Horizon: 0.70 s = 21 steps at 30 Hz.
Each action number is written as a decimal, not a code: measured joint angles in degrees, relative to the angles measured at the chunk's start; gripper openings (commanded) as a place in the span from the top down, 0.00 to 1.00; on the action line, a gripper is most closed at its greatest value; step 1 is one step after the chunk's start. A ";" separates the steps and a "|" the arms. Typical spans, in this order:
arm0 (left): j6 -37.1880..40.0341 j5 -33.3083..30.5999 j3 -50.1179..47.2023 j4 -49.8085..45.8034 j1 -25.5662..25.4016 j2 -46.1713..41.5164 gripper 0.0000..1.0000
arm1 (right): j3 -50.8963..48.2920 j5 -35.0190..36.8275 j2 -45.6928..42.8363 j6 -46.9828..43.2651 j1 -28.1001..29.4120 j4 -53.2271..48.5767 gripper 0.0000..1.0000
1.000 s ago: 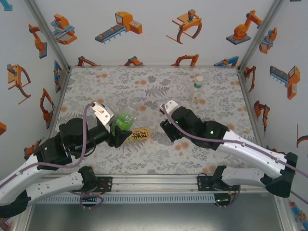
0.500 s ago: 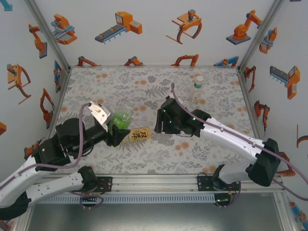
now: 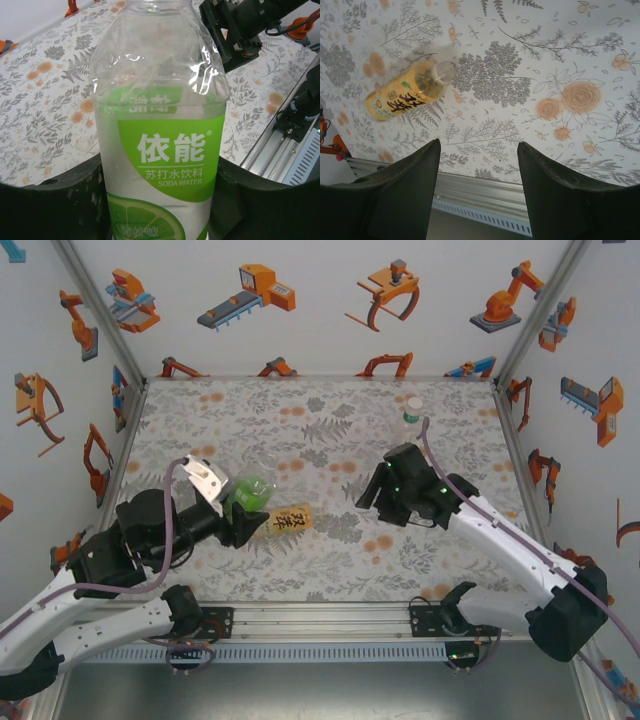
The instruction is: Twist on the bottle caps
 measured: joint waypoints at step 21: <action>0.04 1.27 -1.11 -1.75 0.63 -6.21 0.89 | 20.39 10.27 26.36 26.69 16.79 -3.41 0.33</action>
